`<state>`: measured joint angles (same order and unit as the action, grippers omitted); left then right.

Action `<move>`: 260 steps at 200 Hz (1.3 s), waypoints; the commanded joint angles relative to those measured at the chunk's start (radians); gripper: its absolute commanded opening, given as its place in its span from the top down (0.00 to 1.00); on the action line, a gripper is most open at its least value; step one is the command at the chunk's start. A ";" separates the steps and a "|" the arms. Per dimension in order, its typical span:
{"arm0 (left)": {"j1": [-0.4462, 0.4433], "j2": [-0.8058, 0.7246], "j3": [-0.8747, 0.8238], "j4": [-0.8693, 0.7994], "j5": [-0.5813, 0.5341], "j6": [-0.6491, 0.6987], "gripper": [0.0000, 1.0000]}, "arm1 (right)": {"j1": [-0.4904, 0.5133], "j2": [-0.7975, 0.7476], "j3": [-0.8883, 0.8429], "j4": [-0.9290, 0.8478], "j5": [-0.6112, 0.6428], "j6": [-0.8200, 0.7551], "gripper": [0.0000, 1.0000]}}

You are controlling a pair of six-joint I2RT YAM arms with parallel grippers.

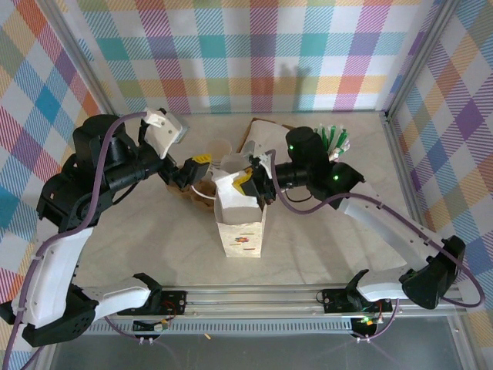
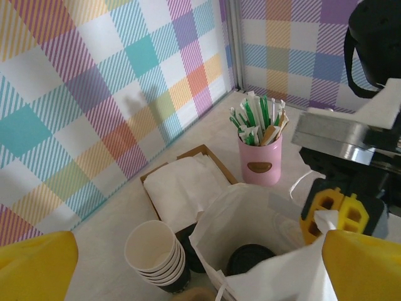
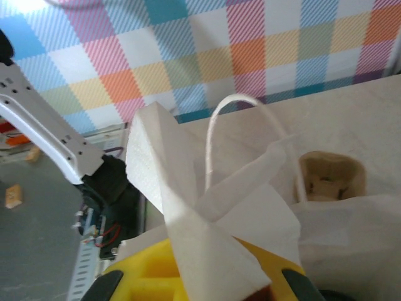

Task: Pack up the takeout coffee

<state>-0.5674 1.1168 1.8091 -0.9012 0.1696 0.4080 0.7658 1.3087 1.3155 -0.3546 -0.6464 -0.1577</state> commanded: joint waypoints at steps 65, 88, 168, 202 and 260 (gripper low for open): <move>-0.003 -0.009 -0.019 0.029 -0.009 -0.003 0.01 | 0.004 -0.032 0.004 -0.116 -0.061 -0.049 0.67; -0.003 -0.007 -0.021 0.025 -0.008 -0.002 0.01 | 0.004 -0.027 0.012 -0.144 -0.053 -0.071 0.64; -0.003 -0.018 -0.043 0.025 -0.016 -0.001 0.01 | 0.003 0.031 0.127 -0.435 0.002 -0.249 0.93; -0.003 -0.022 -0.055 0.030 -0.015 -0.001 0.01 | 0.004 0.059 0.159 -0.480 -0.005 -0.252 0.58; -0.003 -0.028 -0.072 0.037 -0.045 -0.003 0.01 | -0.005 0.040 0.199 -0.321 0.113 -0.193 0.50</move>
<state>-0.5674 1.1038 1.7554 -0.8871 0.1581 0.4084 0.7662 1.3731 1.4860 -0.7715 -0.6270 -0.3790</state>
